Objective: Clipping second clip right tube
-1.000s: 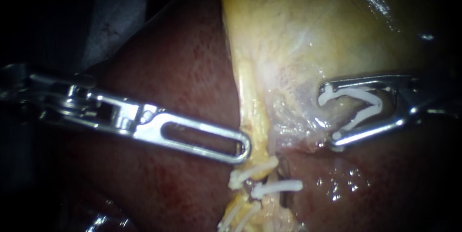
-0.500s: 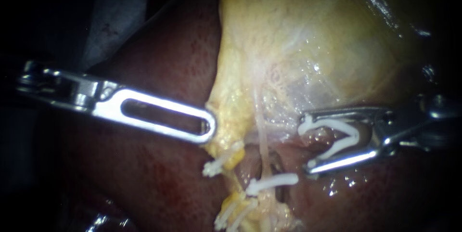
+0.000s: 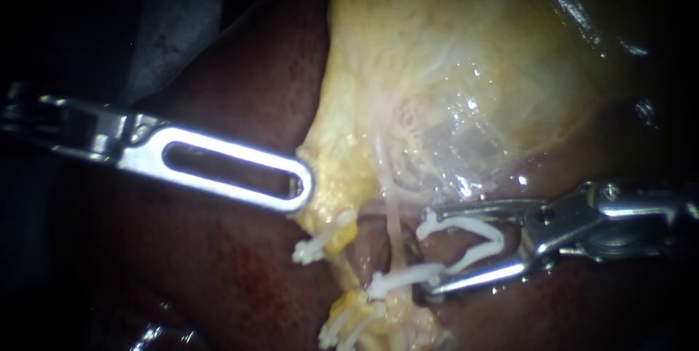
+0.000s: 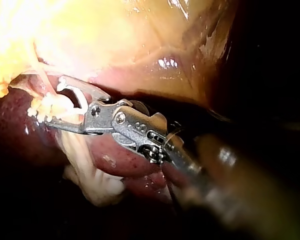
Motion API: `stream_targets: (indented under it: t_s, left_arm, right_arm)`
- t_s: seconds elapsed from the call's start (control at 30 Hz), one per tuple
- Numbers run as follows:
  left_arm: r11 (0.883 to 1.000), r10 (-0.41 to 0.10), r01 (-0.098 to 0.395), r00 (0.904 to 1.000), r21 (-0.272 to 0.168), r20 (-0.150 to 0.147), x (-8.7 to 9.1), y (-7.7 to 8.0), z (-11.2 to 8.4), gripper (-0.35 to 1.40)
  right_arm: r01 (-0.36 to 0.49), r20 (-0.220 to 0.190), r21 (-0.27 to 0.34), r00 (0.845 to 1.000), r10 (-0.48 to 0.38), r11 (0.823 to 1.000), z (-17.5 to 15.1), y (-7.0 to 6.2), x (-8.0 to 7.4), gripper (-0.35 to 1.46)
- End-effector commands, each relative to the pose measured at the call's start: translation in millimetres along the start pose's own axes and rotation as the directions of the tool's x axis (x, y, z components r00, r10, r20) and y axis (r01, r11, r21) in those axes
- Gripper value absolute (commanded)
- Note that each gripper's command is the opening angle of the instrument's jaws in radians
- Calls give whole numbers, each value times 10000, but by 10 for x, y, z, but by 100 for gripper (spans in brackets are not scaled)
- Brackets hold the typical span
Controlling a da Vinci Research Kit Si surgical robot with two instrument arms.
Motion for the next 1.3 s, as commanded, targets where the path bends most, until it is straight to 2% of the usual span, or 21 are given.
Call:
stream_targets:
  t_s: [0.03,0.37,0.8,0.9,0.93,0.97,1.1,1.3]
  left_arm:
    - [10000,7,-7,10000,-2,6,0,-1,0,-35]
    - [10000,-13,13,10000,-3,21,2,-6,0,-35]
    - [10000,-16,16,10000,-6,26,3,-7,0,-35]
    - [10000,-17,17,10000,-6,27,3,-8,0,-35]
    - [10000,-17,17,10000,-6,27,3,-8,0,-35]
    - [10000,-17,17,10000,-6,27,3,-8,0,-35]
    - [10000,42,-42,10000,-6,28,3,-8,0,-35]
    - [10000,42,-42,10000,-6,28,3,-8,0,-35]
  right_arm:
    - [-4,-9,-42,10000,4,10000,2,2,-1,53]
    - [21,-42,-193,10000,-21,9998,28,16,-2,53]
    - [-956,-135,-280,9954,953,9950,46,21,5,42]
    - [-1425,-163,-269,9897,1421,9894,46,21,5,29]
    - [-1656,-175,-260,9861,1651,9859,45,21,4,17]
    - [-1883,-182,-245,9820,1879,9818,43,20,3,-4]
    - [-1994,-166,-208,9798,1991,9797,38,22,1,-35]
    - [-1985,-156,-192,9800,1982,9799,34,24,-1,-35]
